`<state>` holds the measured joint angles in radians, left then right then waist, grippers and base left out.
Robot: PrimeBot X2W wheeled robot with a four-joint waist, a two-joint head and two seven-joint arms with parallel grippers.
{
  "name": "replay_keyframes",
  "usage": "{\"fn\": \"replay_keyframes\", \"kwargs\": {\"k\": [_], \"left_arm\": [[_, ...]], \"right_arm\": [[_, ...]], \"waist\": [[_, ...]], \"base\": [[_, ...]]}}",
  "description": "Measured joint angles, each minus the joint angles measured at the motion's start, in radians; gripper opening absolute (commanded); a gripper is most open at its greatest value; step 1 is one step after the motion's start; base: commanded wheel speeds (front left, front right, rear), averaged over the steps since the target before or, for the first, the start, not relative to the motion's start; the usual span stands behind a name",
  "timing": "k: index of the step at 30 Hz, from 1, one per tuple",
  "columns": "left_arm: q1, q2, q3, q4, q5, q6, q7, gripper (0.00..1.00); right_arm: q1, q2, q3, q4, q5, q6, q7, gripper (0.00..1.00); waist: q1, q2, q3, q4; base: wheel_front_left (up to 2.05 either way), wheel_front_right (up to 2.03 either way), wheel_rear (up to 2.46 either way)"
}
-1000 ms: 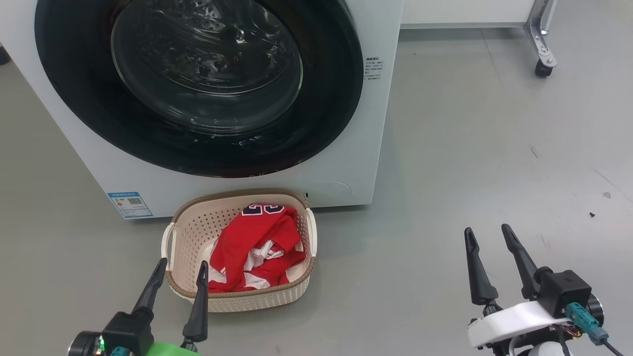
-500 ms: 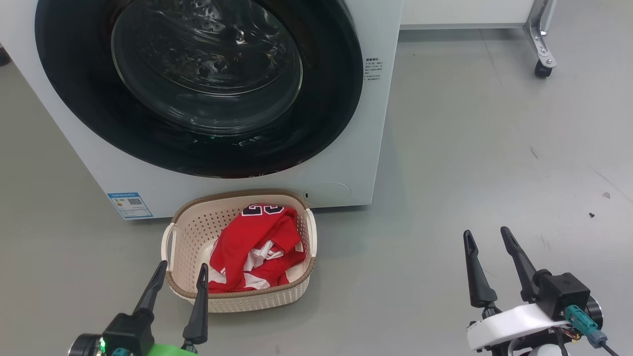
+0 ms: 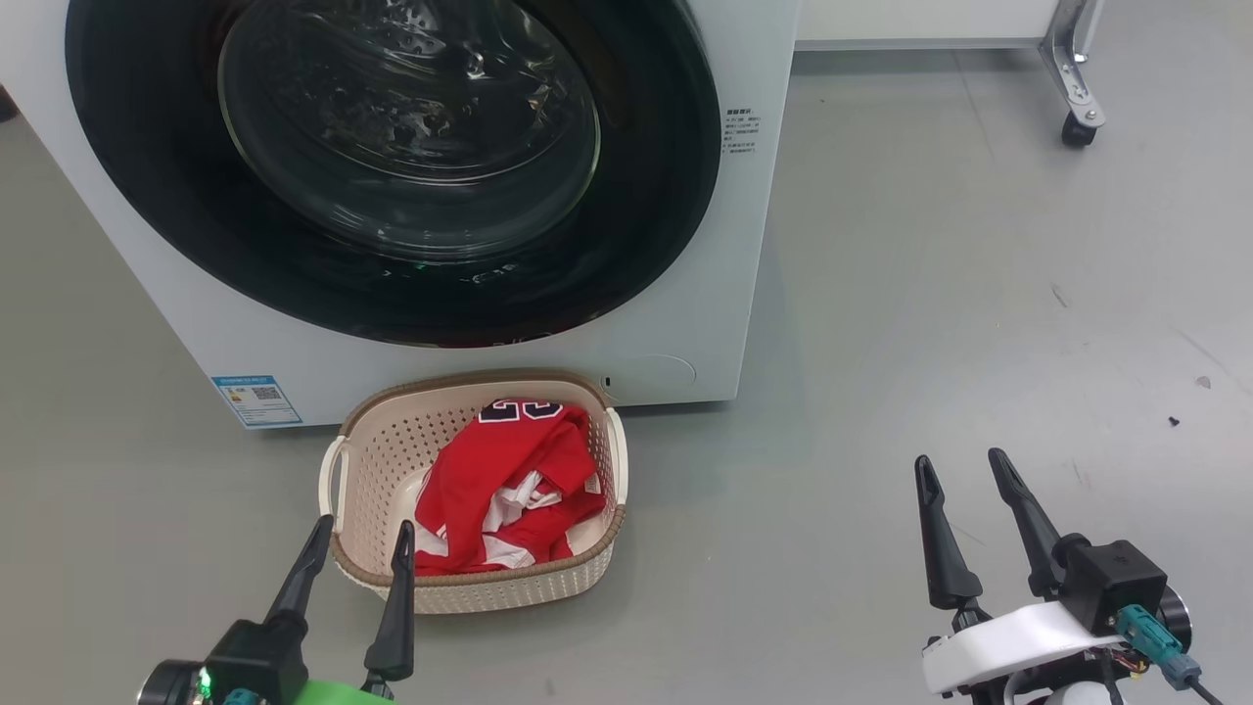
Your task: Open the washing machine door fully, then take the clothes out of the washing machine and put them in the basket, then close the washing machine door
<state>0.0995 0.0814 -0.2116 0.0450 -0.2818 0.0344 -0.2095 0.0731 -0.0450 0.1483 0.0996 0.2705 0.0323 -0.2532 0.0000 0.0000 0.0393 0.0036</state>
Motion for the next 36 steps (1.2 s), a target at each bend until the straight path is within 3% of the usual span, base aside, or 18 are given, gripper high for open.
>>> {"fn": "replay_keyframes", "kwargs": {"k": [5, 6, 15, 36], "left_arm": [[0.000, 0.000, -0.002, -0.002, 0.000, 0.000, 0.002, 1.00], [0.000, -0.001, -0.003, 0.002, 0.000, 0.000, 0.002, 0.00], [0.025, -0.013, -0.017, 0.061, -0.029, -0.004, 0.002, 0.00], [0.024, -0.018, 0.024, 0.054, -0.335, -0.024, 0.043, 0.00]], "right_arm": [[0.000, 0.000, 0.000, -0.002, 0.000, 0.000, 0.000, 1.00], [0.000, 0.001, 0.000, 0.002, 0.000, 0.000, 0.000, 0.00], [0.035, 0.012, 0.006, 0.056, 0.033, 0.001, 0.001, 0.00], [0.037, 0.010, -0.030, 0.039, 0.342, 0.010, 0.052, 0.00]], "waist": [[0.0000, 0.0000, 0.003, 0.002], [0.0000, 0.0000, 0.003, 0.002], [0.0000, 0.0000, 0.002, 0.002], [0.0000, 0.0000, -0.005, 0.001]], "base": [[0.00, 0.00, 0.00], [0.00, 0.00, 0.00], [0.00, 0.00, 0.00], [0.00, 0.00, 0.00]]}}
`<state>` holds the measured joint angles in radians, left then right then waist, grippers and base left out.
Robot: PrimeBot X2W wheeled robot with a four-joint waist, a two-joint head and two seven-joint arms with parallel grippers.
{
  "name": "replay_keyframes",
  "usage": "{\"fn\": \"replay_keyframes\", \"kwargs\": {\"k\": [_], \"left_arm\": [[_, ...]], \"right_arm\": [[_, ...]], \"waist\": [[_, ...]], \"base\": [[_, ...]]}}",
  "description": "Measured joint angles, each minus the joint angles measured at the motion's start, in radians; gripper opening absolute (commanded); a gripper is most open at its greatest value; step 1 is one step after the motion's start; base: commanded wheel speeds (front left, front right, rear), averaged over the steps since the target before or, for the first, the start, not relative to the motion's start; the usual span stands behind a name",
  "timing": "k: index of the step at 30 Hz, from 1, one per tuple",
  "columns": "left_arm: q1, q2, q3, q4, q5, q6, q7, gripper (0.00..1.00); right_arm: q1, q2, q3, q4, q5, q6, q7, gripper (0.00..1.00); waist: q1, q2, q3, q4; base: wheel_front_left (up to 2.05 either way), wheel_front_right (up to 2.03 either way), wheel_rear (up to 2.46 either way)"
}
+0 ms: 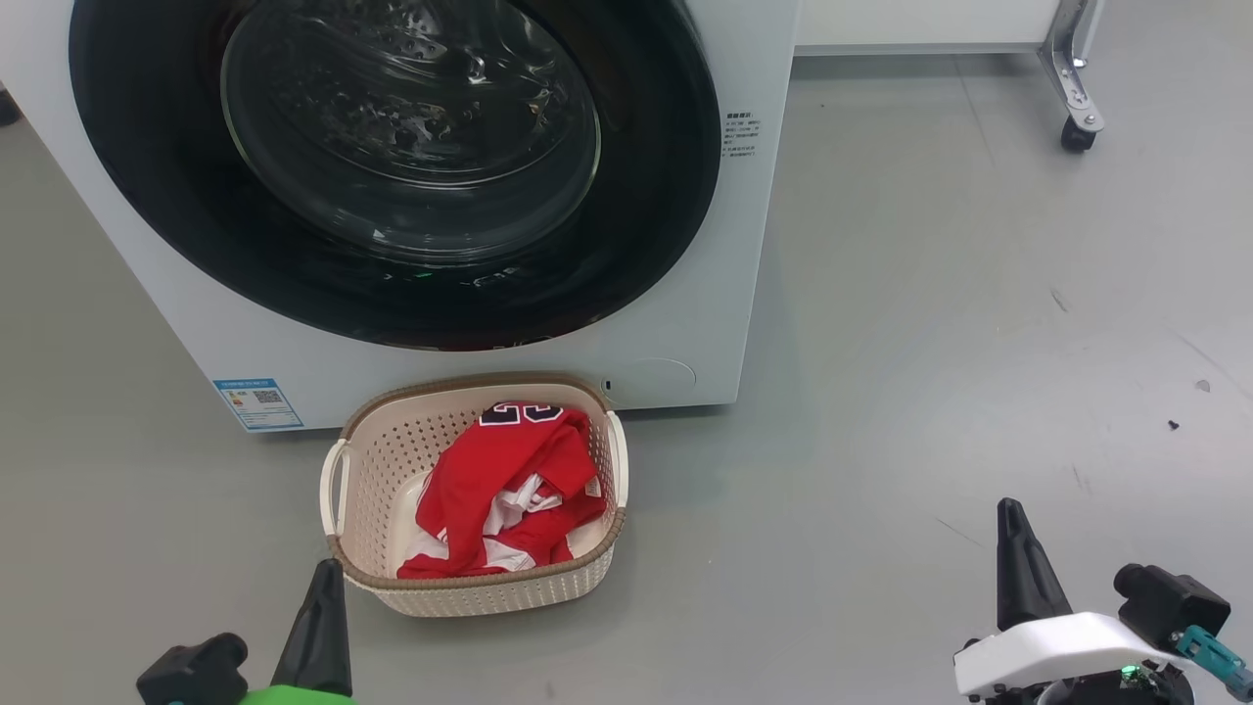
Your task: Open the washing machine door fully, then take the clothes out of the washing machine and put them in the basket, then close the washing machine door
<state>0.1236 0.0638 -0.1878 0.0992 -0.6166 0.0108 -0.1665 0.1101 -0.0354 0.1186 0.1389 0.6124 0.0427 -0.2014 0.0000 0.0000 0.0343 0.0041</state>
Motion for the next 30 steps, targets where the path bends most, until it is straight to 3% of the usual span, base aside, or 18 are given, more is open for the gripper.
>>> {"fn": "replay_keyframes", "kwargs": {"k": [30], "left_arm": [[-0.050, 0.013, 0.066, 0.051, -0.402, -0.042, 0.084, 0.00]], "right_arm": [[-0.048, -0.029, -0.057, 0.031, 0.405, 0.018, 0.092, 0.00]], "waist": [[0.0000, 0.0000, -0.011, -0.002]], "base": [[0.00, 0.00, 0.00]]}}
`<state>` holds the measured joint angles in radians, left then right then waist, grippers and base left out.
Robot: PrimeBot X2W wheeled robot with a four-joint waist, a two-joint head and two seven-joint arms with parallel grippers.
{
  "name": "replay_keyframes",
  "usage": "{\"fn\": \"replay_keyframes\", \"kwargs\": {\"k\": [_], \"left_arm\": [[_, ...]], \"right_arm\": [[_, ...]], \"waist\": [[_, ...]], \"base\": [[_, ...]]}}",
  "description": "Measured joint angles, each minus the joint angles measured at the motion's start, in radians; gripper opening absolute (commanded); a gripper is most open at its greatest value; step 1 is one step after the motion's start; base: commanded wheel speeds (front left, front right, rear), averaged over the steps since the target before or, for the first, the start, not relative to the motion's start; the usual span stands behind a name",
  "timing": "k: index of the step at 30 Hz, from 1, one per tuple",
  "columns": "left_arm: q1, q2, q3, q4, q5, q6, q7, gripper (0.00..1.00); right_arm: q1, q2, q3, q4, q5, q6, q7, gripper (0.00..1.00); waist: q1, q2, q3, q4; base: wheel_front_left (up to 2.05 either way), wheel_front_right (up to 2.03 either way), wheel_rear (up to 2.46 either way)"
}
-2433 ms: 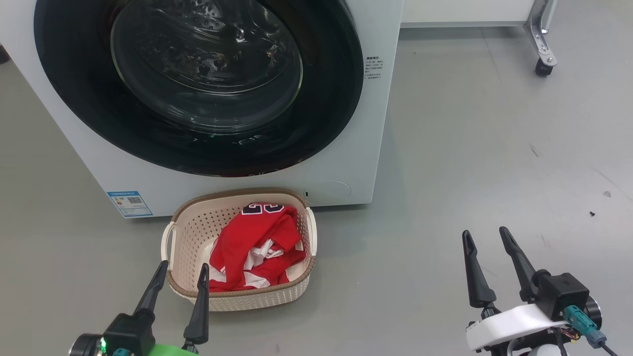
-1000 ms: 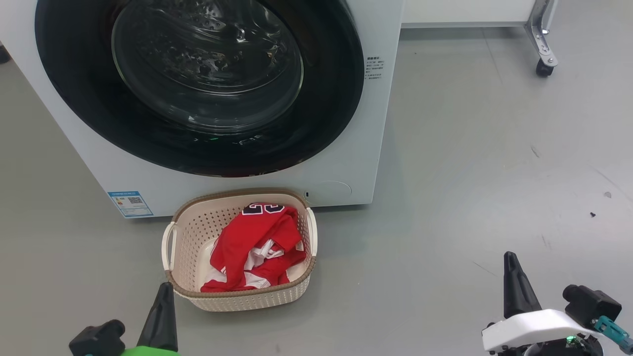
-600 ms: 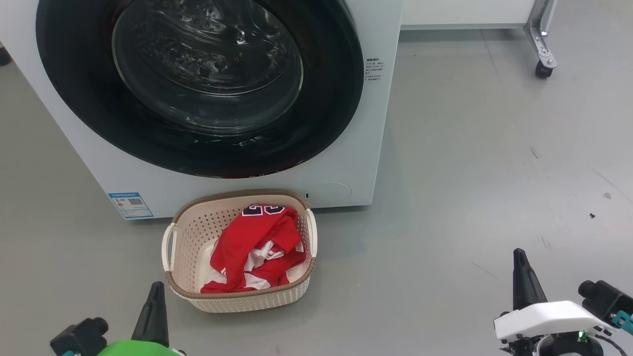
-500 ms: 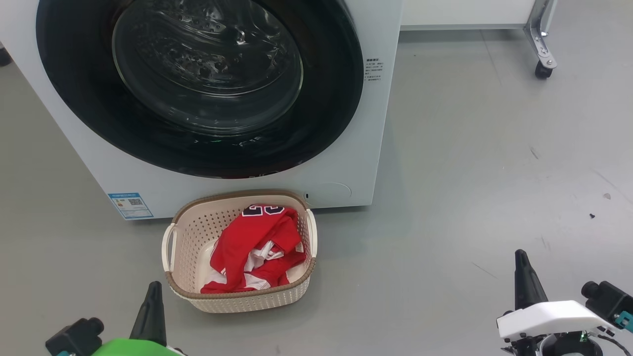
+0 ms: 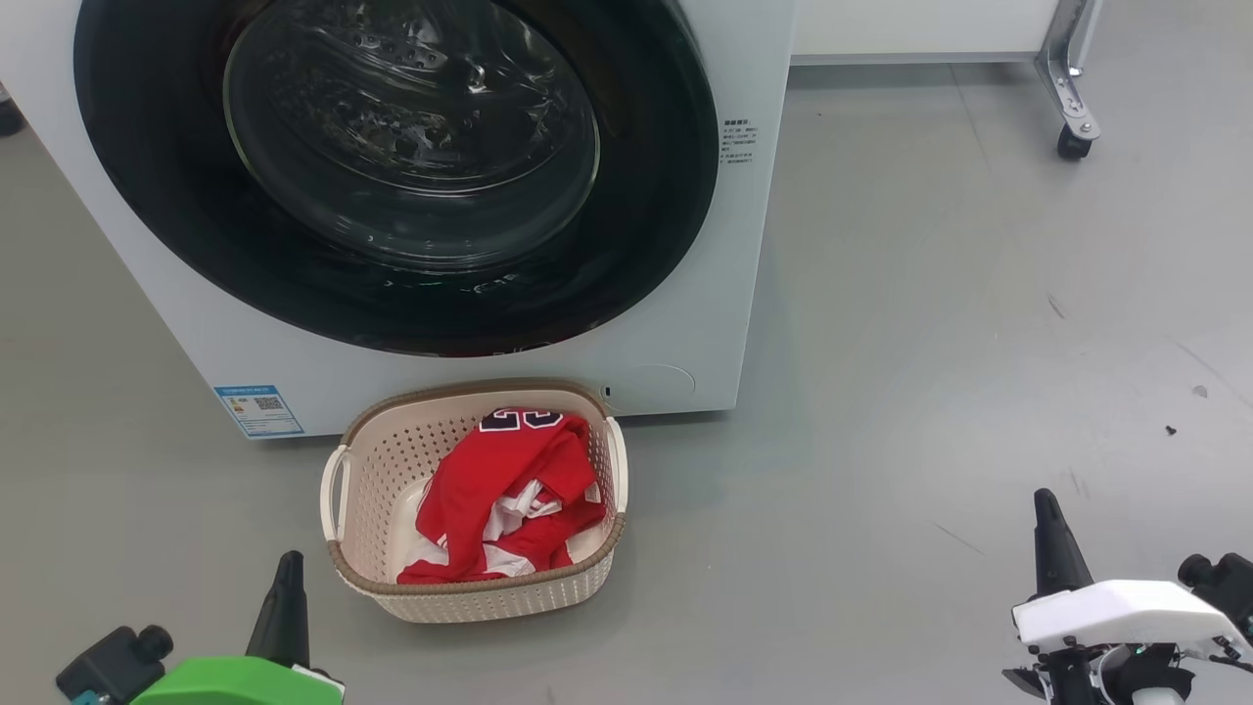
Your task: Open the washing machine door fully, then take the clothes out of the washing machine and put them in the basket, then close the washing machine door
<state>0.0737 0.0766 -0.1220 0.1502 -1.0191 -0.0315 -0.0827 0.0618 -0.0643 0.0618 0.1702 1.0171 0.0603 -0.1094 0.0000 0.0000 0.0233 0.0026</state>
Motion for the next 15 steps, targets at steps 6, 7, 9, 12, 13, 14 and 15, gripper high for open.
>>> {"fn": "replay_keyframes", "kwargs": {"k": [6, 7, 9, 12, 13, 14, 15], "left_arm": [[-0.016, 0.002, 0.015, 0.010, -0.083, -0.009, 0.013, 0.00], [-0.019, 0.002, 0.018, 0.012, -0.093, -0.010, 0.018, 0.00], [-0.023, 0.003, 0.022, 0.016, -0.121, -0.014, 0.021, 0.00], [-0.026, 0.004, 0.027, 0.025, -0.160, -0.019, 0.030, 0.00], [-0.029, 0.004, 0.029, 0.028, -0.173, -0.019, 0.030, 0.00], [-0.032, 0.004, 0.031, 0.030, -0.191, -0.020, 0.033, 0.00], [-0.035, 0.004, 0.033, 0.032, -0.206, -0.025, 0.038, 0.00]], "right_arm": [[-0.016, -0.005, -0.012, 0.009, 0.085, 0.005, 0.017, 0.00], [-0.018, -0.006, -0.014, 0.011, 0.100, 0.009, 0.018, 0.00], [-0.020, -0.008, -0.018, 0.015, 0.124, 0.009, 0.025, 0.00], [-0.026, -0.009, -0.023, 0.020, 0.168, 0.011, 0.034, 0.00], [-0.029, -0.010, -0.025, 0.022, 0.180, 0.011, 0.035, 0.00], [-0.033, -0.011, -0.026, 0.024, 0.194, 0.012, 0.036, 0.00], [-0.035, -0.012, -0.029, 0.025, 0.210, 0.017, 0.042, 0.00]], "waist": [[0.0000, 0.0000, -0.002, 0.000], [0.0000, 0.0000, -0.003, 0.000], [0.0000, 0.0000, -0.004, -0.001], [0.0000, 0.0000, -0.005, -0.001], [0.0000, 0.0000, -0.005, -0.001], [0.0000, 0.0000, -0.006, -0.001], [0.0000, 0.0000, -0.006, -0.001]], "base": [[0.00, 0.00, 0.00], [0.00, 0.00, 0.00], [0.00, 0.00, 0.00], [0.00, 0.00, 0.00], [0.00, 0.00, 0.00], [0.00, 0.00, 0.00], [0.00, 0.00, 0.00]]}}
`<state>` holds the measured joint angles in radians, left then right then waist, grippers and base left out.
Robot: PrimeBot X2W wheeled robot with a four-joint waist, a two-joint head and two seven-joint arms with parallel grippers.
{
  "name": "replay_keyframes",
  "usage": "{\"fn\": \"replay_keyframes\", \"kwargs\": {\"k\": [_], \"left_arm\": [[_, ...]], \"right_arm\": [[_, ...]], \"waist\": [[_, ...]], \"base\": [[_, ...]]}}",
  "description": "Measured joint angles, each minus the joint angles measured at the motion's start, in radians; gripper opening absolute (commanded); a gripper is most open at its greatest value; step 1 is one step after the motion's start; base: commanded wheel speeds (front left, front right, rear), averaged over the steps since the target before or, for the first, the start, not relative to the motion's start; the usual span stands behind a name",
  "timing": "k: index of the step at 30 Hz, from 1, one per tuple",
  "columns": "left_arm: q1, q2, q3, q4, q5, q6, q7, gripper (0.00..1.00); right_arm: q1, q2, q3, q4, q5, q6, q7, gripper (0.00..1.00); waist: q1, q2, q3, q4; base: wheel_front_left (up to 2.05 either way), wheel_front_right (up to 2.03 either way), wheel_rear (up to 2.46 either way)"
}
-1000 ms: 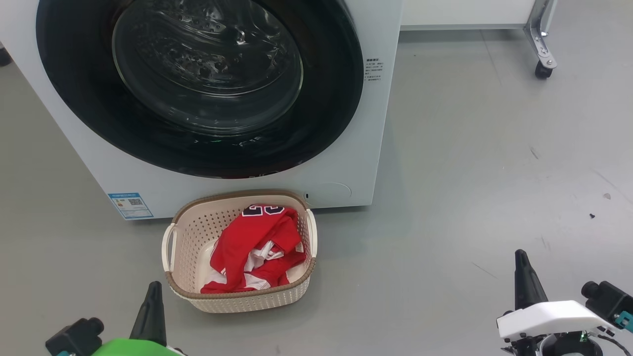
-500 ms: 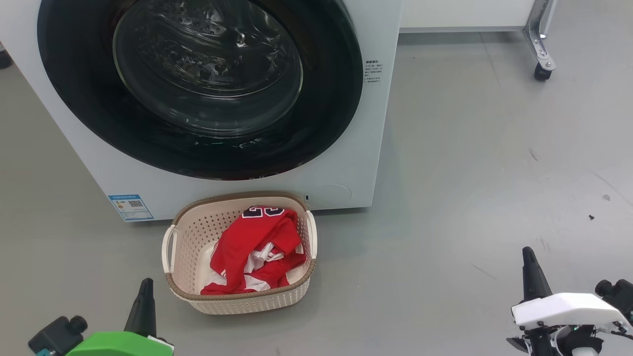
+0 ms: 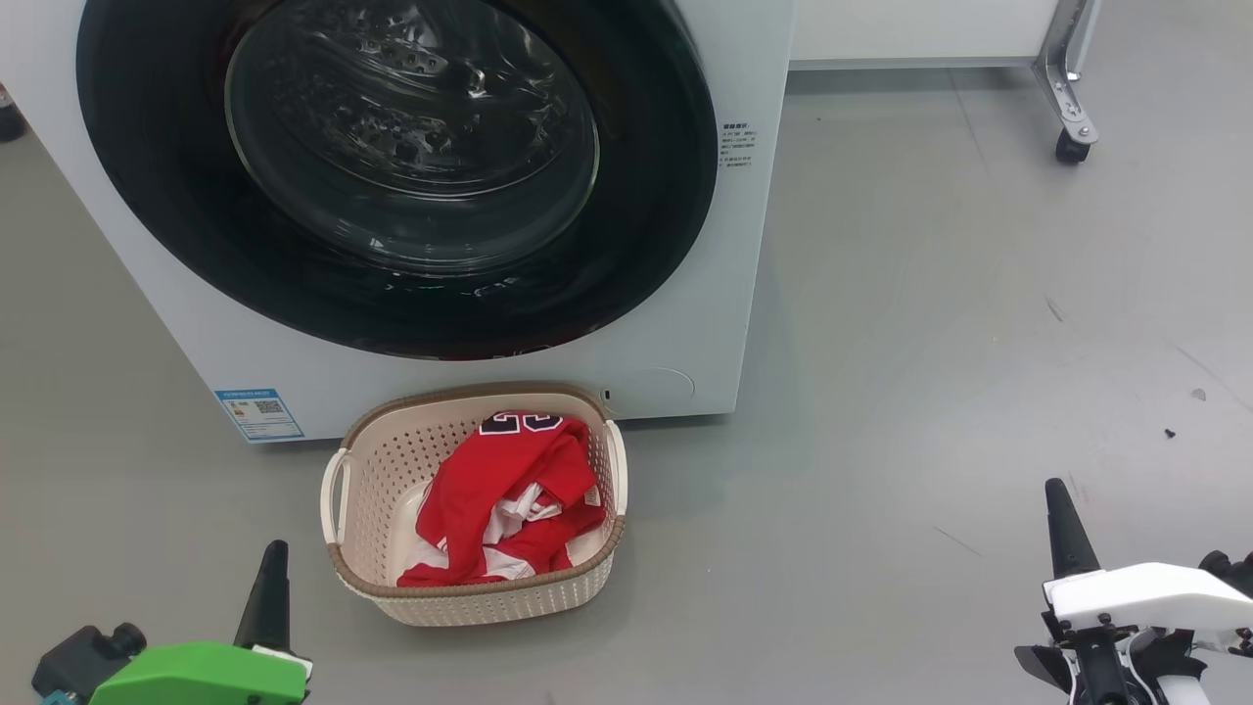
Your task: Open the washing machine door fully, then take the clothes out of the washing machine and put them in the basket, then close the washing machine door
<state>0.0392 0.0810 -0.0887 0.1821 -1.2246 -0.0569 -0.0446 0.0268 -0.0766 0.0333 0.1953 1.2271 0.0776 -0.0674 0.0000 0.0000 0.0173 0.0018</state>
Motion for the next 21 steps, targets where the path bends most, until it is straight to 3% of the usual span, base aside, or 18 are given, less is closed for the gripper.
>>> {"fn": "replay_keyframes", "kwargs": {"k": [21], "left_arm": [[-0.050, 0.006, 0.050, 0.043, -0.295, -0.038, 0.053, 0.00]], "right_arm": [[-0.045, -0.018, -0.041, 0.037, 0.301, 0.018, 0.062, 0.00]], "waist": [[0.0000, 0.0000, -0.009, -0.001]], "base": [[0.00, 0.00, 0.00]]}}
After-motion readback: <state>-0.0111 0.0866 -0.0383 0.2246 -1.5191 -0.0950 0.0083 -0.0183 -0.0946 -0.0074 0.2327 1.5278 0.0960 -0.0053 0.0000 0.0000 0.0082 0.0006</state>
